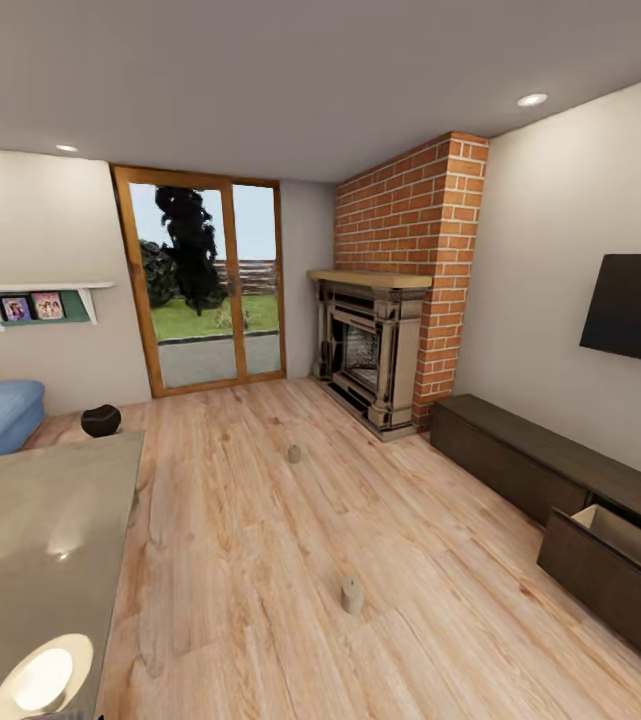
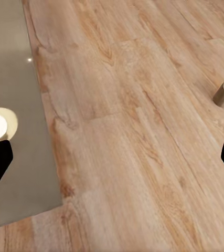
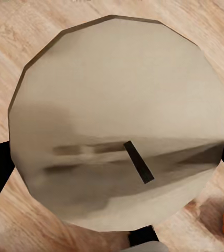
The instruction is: Place each of the two pumpkins and all three candles from the living room inside a cabinet in the living room (use any cabinet), then make sure every cabinet is closed, and position the cauldron so it is next to a table in the living room.
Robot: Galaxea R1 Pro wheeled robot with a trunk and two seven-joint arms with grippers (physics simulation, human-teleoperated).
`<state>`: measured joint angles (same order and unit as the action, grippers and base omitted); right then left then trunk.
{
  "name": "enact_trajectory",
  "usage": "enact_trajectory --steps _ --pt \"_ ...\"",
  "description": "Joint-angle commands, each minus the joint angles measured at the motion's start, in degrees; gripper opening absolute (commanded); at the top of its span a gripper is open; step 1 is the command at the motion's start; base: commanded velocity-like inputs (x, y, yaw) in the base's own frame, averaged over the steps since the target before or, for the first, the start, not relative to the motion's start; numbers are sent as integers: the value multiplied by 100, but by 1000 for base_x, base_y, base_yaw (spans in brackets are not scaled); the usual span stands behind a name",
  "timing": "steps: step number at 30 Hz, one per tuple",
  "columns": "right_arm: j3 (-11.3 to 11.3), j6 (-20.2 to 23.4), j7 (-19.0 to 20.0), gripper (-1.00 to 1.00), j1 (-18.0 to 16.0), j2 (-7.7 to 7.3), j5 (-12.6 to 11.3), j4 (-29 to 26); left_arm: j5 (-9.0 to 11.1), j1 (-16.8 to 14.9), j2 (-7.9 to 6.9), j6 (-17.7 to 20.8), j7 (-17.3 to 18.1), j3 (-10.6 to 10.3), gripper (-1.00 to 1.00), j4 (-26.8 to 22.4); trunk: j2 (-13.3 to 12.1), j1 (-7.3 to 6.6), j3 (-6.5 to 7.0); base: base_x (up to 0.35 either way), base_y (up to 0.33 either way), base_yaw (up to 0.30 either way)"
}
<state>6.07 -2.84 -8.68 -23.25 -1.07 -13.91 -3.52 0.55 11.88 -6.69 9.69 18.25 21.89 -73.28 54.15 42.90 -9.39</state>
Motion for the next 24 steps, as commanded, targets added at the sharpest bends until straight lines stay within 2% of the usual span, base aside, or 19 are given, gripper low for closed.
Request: enact_trajectory --steps 1,7,24 --pt "44 -31 16 -100 -4 8 -30 -3 6 -1 1 40 30 8 100 -11 5 2 -7 148 -67 -1" --pt "57 -31 16 -100 -4 -4 -58 -10 6 -1 1 36 30 8 100 -11 5 2 10 247 -97 -90" --pt "70 -24 16 -100 -4 -7 -64 0 6 -1 1 35 30 8 100 -11 5 2 123 316 -25 -210"
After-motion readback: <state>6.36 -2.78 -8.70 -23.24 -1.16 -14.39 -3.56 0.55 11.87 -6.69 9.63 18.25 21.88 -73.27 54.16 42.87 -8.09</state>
